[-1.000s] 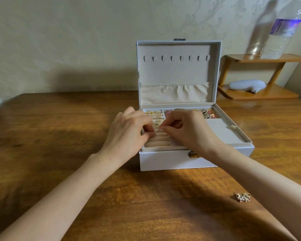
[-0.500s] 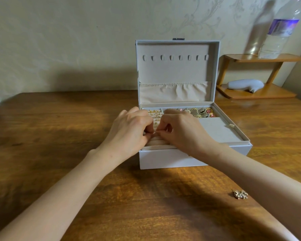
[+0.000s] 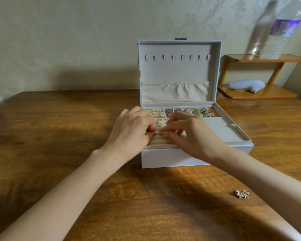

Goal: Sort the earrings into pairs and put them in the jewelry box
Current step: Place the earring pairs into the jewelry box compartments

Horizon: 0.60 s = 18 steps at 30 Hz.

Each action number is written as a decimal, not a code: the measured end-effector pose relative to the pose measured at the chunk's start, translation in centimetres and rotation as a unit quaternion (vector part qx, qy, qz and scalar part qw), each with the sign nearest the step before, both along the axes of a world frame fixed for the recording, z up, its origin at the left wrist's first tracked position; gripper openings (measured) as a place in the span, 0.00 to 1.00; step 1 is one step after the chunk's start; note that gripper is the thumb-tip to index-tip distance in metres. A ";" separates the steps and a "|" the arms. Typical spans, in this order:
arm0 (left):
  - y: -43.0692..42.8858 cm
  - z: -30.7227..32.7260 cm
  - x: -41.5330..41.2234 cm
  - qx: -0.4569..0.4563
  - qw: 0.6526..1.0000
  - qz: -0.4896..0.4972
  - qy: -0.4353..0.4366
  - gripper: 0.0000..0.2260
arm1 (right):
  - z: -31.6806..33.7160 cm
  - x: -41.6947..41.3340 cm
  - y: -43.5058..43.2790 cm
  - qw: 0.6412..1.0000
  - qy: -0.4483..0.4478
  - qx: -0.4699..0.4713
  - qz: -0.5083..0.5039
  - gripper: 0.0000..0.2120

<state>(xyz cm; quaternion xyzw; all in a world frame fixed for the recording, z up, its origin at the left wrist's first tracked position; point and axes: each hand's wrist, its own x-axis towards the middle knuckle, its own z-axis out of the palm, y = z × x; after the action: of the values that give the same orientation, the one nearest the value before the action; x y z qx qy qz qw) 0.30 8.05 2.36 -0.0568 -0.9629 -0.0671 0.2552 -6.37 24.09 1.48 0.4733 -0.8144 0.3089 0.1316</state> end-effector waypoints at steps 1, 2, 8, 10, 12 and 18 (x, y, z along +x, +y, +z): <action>-0.1 0.1 0.2 -0.001 1.000 -0.001 -0.009 0.05 | 0.1 0.0 0.3 1.000 -0.013 -0.016 -0.005 0.09; -0.1 0.2 0.3 -0.001 1.000 -0.002 -0.020 0.04 | 0.1 -0.1 0.7 0.999 -0.029 -0.027 -0.010 0.10; 0.2 0.5 0.6 0.010 0.999 0.006 -0.048 0.05 | 0.2 0.1 2.0 0.999 -0.042 -0.021 -0.024 0.12; 0.3 0.4 0.6 0.008 0.998 0.017 -0.054 0.02 | 0.4 0.2 1.8 0.999 -0.045 -0.012 -0.024 0.12; 0.1 0.5 0.7 0.004 0.998 0.022 -0.061 0.02 | 0.5 0.3 1.6 0.999 -0.042 -0.006 -0.021 0.12; -0.7 1.4 1.5 0.072 0.997 0.003 -0.024 0.08 | 1.1 0.9 3.1 0.999 -0.029 -0.027 -0.014 0.11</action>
<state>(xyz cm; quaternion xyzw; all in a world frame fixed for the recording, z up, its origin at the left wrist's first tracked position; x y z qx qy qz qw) 1.80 7.31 3.80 -0.0337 -0.9616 -0.1373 0.2352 -5.45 27.22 2.63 0.4491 -0.8158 0.3423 0.1251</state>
